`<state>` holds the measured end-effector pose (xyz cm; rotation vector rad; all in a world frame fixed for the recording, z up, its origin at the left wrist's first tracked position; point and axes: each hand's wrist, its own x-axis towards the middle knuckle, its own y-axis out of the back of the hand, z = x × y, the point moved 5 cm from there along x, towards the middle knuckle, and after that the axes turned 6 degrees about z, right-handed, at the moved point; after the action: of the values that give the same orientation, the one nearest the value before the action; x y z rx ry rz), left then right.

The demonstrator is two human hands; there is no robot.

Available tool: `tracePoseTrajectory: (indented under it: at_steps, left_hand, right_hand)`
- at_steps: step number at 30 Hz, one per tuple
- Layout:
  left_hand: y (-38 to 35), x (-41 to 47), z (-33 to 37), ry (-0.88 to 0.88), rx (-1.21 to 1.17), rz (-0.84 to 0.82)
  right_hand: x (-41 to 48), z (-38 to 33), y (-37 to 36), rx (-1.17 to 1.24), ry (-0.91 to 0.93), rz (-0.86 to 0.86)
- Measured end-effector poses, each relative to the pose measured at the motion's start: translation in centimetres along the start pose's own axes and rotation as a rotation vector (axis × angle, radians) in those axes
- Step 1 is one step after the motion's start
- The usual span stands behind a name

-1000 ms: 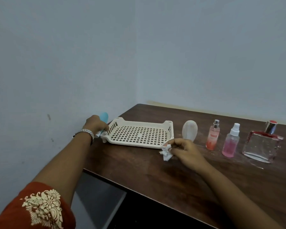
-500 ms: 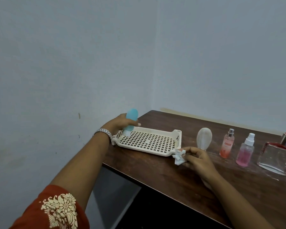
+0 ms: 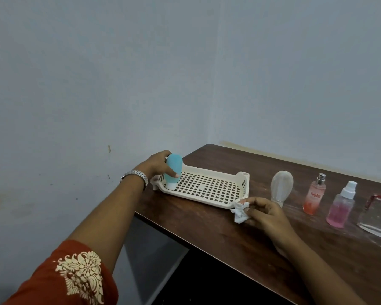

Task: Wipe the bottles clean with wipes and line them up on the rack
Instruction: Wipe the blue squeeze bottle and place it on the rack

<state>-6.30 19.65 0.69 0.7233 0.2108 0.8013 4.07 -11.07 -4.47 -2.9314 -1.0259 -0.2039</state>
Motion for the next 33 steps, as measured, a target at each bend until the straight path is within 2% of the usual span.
tracePoseTrajectory:
  at_steps: [6,13,20,30,33]
  left_hand:
    - [0.2,-0.4,0.4,-0.016,0.023,-0.117]
    - [0.5,-1.6,1.1,-0.066,-0.053,-0.044]
    - [1.1,-1.5,1.4,-0.129,0.049,0.058]
    - [1.6,-1.7,2.0,-0.177,0.222,0.033]
    - [1.4,-1.8,1.9,-0.171,0.204,0.006]
  right_hand:
    - [-0.3,-0.2,-0.3,-0.011,0.021,-0.026]
    - [-0.4,-0.3,-0.7,-0.023,0.055,-0.018]
    - [-0.5,-0.2,-0.6,-0.019,0.056,-0.018]
    - [-0.4,-0.1,-0.3,-0.020,0.062,-0.002]
    - [-0.5,-0.1,-0.2,-0.011,0.072,-0.002]
